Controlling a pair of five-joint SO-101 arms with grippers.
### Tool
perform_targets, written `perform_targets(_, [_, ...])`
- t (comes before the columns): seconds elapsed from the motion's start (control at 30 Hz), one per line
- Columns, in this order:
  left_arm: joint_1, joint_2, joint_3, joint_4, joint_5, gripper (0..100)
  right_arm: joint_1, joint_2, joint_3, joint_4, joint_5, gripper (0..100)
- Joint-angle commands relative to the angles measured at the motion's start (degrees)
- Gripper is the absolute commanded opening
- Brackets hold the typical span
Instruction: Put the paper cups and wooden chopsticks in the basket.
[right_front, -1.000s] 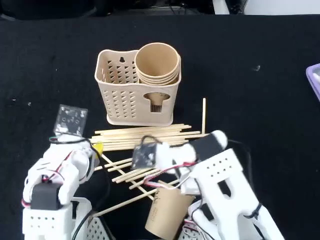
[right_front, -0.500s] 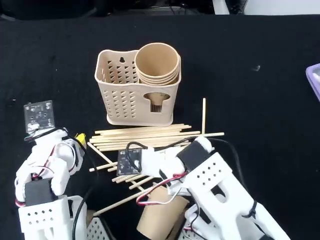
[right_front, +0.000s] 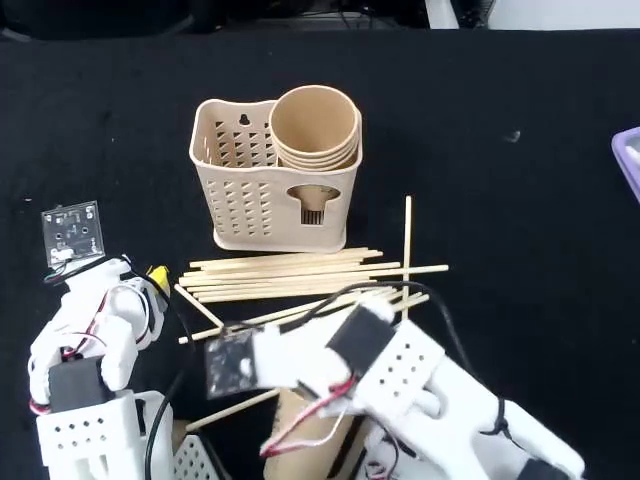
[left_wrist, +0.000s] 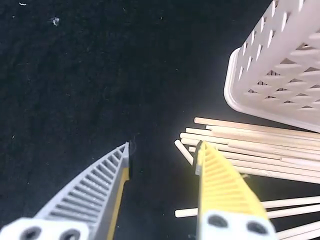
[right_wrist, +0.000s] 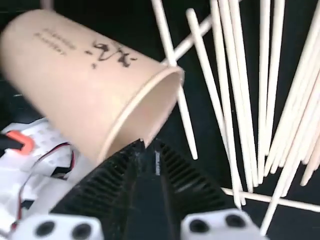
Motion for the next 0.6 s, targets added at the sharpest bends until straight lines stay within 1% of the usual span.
perform_targets(0.0, [-0.48, 0.18, -0.4, -1.14, 0.26, 22, -11.08, -1.45, -4.09, 2.46, -4.75, 4.7])
perform_targets(0.07, [-0.48, 0.18, -0.4, -1.14, 0.26, 22, -17.67, -1.45, -4.44, 2.29, -7.21, 4.7])
perform_targets(0.17, [-0.48, 0.18, -0.4, -1.14, 0.26, 22, -25.41, -1.45, -5.32, 2.29, -9.32, 4.7])
perform_targets(0.3, [-0.48, 0.18, -0.4, -1.14, 0.26, 22, -31.3, -1.45, -5.85, 1.93, -12.22, 4.7])
perform_targets(0.37, [-0.48, 0.18, -0.4, -1.14, 0.26, 22, -31.74, -1.45, -5.67, 1.23, -13.45, 4.7])
perform_targets(0.43, [-0.84, 0.18, -0.4, -1.14, 0.26, 22, -30.68, -1.45, -5.67, 0.62, -14.07, 4.7])
perform_targets(0.57, [-5.32, 0.18, -0.4, -1.23, 0.26, 22, -26.81, -1.45, -5.76, -1.41, -13.89, 4.7])
